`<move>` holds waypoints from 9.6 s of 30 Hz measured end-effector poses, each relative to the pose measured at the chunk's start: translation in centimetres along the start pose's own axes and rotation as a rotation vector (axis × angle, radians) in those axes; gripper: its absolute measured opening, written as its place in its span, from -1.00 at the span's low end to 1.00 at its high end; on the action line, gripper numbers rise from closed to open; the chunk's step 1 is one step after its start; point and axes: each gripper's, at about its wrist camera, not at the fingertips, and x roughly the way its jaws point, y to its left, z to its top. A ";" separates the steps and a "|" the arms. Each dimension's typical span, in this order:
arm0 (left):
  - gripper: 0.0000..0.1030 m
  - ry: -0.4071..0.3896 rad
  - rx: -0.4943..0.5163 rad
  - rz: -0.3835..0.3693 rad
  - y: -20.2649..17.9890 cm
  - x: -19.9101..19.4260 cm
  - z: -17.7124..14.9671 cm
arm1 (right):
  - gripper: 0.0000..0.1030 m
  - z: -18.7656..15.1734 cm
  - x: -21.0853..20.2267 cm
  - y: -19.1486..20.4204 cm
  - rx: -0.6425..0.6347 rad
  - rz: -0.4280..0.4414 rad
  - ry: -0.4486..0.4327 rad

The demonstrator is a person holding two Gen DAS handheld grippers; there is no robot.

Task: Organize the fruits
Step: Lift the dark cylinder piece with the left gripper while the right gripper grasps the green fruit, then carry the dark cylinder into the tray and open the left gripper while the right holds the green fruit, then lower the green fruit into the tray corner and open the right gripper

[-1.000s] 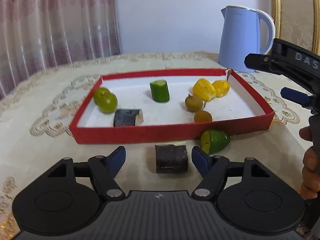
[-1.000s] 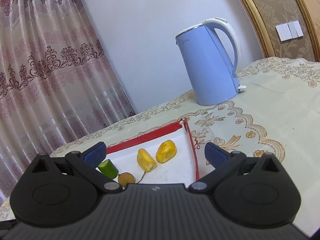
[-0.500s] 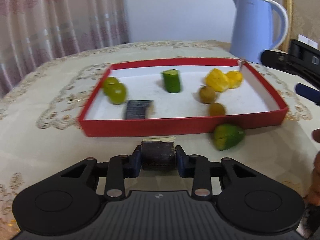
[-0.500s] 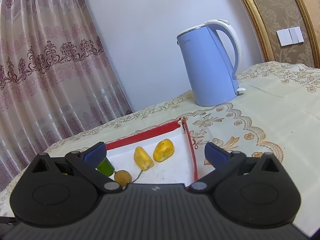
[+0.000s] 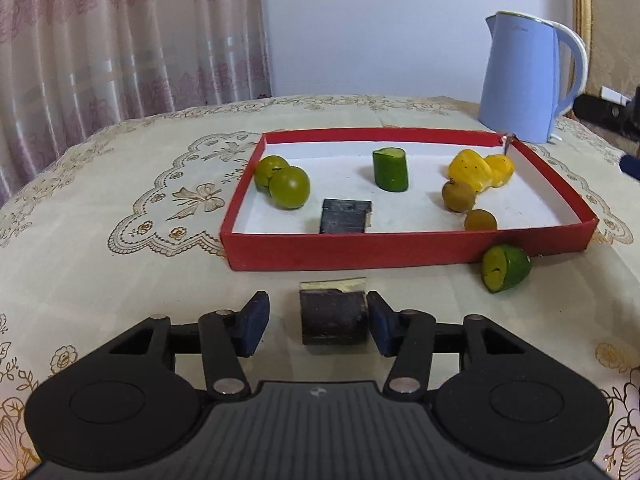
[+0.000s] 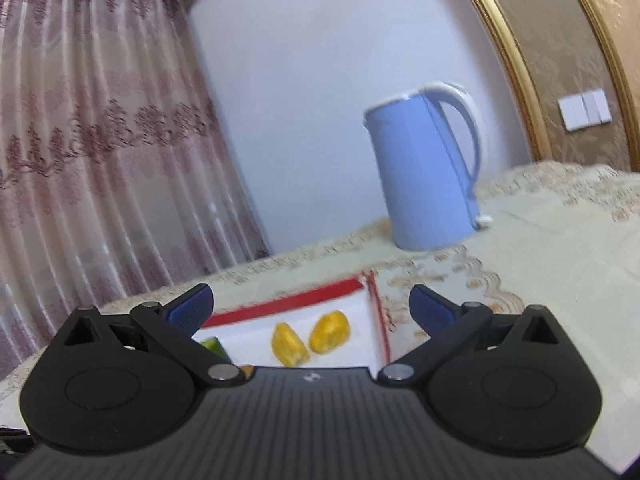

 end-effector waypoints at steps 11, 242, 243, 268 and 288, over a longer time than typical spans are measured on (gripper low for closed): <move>0.02 0.009 -0.018 0.009 0.1 0.8 0.0 | 1.00 0.1 0.0 0.4 -0.019 0.029 0.010; 0.54 -0.053 -0.011 0.188 1.6 0.5 0.3 | -0.27 1.3 2.5 5.5 -0.327 0.006 0.377; 0.54 -0.049 -0.013 0.183 1.6 0.6 0.2 | -0.26 1.4 2.8 5.4 -0.327 0.001 0.378; 0.63 -0.011 -0.042 0.165 2.0 1.7 -0.1 | -0.27 1.9 11.7 5.3 -0.258 -0.089 0.410; 0.69 -0.006 -0.052 0.160 2.2 1.8 -0.2 | -0.27 1.0 13.6 5.9 -0.278 -0.143 0.423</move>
